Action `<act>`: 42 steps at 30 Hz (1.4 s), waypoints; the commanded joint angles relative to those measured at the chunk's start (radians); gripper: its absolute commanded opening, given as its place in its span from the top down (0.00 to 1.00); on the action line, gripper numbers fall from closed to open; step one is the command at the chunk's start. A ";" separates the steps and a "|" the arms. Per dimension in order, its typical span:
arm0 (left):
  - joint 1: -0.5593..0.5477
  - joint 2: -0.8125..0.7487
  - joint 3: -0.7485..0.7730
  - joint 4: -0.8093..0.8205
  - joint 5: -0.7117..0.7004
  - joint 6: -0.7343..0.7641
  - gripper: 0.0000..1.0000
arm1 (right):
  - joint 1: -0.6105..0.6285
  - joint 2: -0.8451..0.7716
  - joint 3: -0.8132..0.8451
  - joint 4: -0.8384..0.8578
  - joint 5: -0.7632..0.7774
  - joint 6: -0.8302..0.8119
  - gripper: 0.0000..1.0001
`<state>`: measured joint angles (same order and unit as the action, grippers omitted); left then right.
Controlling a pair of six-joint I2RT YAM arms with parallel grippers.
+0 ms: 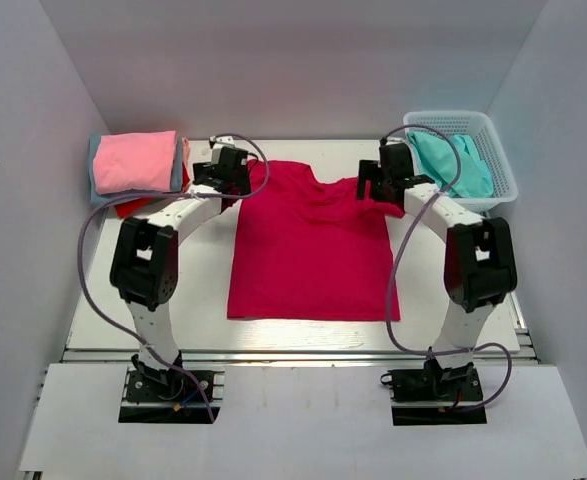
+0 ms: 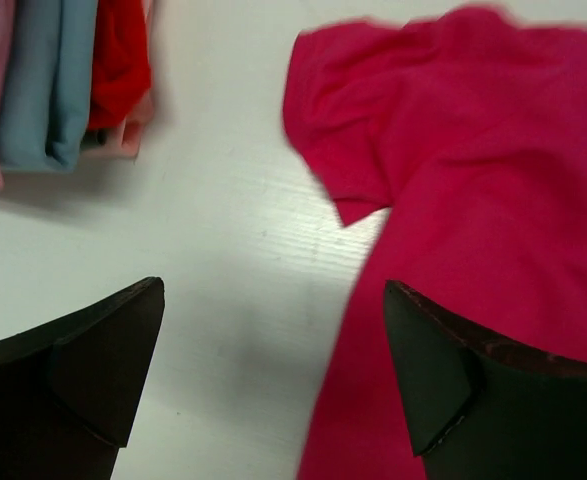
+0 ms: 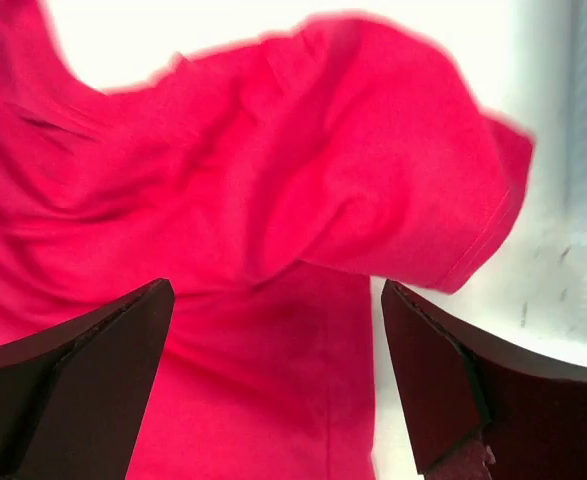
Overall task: Fold and stack the t-shirts
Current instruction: Flatten out the tshirt
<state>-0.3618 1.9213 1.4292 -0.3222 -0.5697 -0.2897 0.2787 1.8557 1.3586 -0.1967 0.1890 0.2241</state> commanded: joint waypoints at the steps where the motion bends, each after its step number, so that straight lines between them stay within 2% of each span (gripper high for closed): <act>1: -0.005 -0.151 -0.001 0.063 0.091 0.014 0.00 | -0.003 -0.130 -0.002 0.057 -0.036 -0.017 0.10; 9: -0.023 -0.196 -0.110 0.032 0.306 0.004 0.00 | -0.001 -0.158 -0.068 0.072 -0.153 -0.006 0.10; 16: -0.032 -0.225 -0.332 0.123 0.700 -0.052 0.00 | -0.001 -0.044 -0.058 0.074 -0.233 0.038 0.10; 19: -0.042 -0.235 -0.432 0.176 0.754 -0.072 0.00 | -0.001 -0.012 -0.070 0.097 -0.259 0.075 0.10; 24: -0.051 -0.222 -0.467 0.198 0.748 -0.092 0.00 | -0.003 0.028 -0.148 0.125 -0.280 0.133 0.10; 31: -0.026 -0.093 -0.357 0.105 0.604 -0.120 0.00 | 0.001 0.008 -0.286 0.112 -0.303 0.226 0.10; 35: -0.017 0.028 -0.212 0.051 0.490 -0.120 0.00 | 0.033 -0.108 -0.451 0.077 -0.296 0.260 0.10; 37: -0.017 0.135 -0.080 0.025 0.473 -0.106 0.00 | 0.039 -0.145 -0.563 0.066 -0.322 0.259 0.10; 38: -0.017 0.177 -0.031 0.015 0.473 -0.092 0.00 | 0.060 -0.209 -0.593 0.057 -0.385 0.259 0.10; 39: -0.006 0.221 0.079 0.000 0.473 -0.092 0.00 | 0.071 -0.236 -0.671 0.048 -0.417 0.244 0.10; 41: -0.006 0.318 0.221 -0.082 0.473 -0.083 0.00 | 0.127 -0.321 -0.723 0.048 -0.512 0.232 0.10; 42: -0.006 0.412 0.361 -0.104 0.484 -0.068 0.00 | 0.148 -0.343 -0.742 0.021 -0.598 0.209 0.10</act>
<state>-0.3798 2.1921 1.6016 -0.2993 -0.0643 -0.3832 0.3603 1.5356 0.7128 0.0200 -0.2089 0.4416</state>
